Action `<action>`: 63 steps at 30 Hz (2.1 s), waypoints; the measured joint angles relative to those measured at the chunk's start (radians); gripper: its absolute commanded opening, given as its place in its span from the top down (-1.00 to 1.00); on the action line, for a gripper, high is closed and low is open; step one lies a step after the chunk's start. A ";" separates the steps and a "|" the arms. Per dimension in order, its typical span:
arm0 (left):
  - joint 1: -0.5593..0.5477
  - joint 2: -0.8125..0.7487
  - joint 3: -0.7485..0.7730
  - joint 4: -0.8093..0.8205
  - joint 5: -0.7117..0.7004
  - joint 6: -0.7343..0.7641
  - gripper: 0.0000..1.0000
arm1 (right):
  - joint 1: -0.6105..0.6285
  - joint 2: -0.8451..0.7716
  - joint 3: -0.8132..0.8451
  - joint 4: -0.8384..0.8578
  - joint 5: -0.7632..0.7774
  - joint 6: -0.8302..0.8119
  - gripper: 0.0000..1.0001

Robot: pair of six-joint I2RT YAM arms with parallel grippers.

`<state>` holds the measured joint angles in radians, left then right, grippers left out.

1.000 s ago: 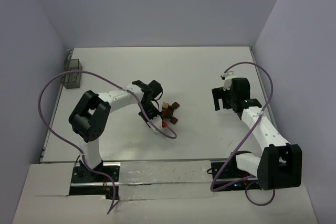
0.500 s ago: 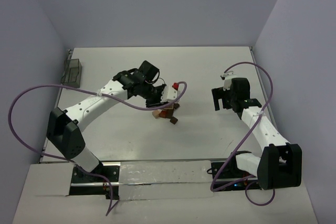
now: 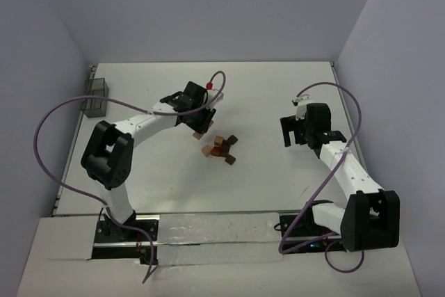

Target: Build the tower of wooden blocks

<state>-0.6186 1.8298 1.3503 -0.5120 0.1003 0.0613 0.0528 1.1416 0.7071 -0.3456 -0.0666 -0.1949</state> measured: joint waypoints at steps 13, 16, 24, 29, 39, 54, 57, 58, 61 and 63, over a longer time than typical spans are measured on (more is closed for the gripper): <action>-0.048 0.146 -0.007 0.041 -0.330 -0.312 1.00 | 0.000 0.000 0.000 0.000 0.003 0.000 -0.99; -0.053 0.140 -0.022 0.047 -0.328 -0.346 1.00 | 0.000 0.000 0.000 0.000 0.003 0.000 -0.99; -0.097 0.127 -0.040 0.046 -0.249 -0.471 1.00 | 0.000 0.000 0.000 0.000 0.007 0.000 -0.99; -0.166 0.126 -0.037 0.046 -0.210 -0.565 1.00 | 0.000 0.000 0.000 0.000 0.007 0.000 -0.99; -0.216 0.127 -0.013 0.022 -0.171 -0.671 1.00 | 0.000 0.000 0.000 0.000 0.017 0.000 -0.99; -0.104 -0.025 -0.031 -0.008 -0.340 -0.730 1.00 | 0.000 0.002 0.000 0.000 0.018 0.000 -0.99; -0.108 0.002 -0.025 -0.015 -0.343 -0.734 0.99 | 0.000 0.003 0.000 0.000 0.018 0.000 -0.99; -0.109 0.016 -0.023 -0.016 -0.343 -0.736 0.99 | 0.000 0.004 0.000 0.000 0.018 0.000 -0.99; -0.112 0.054 -0.020 -0.021 -0.342 -0.739 1.00 | 0.000 0.010 0.000 0.000 0.018 0.000 -0.99; -0.111 0.077 -0.020 -0.024 -0.343 -0.739 1.00 | 0.000 0.011 0.000 0.000 0.018 0.000 -0.99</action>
<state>-0.7301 1.9071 1.3307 -0.5364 -0.2424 -0.6781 0.0528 1.1522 0.7071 -0.3454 -0.0486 -0.1947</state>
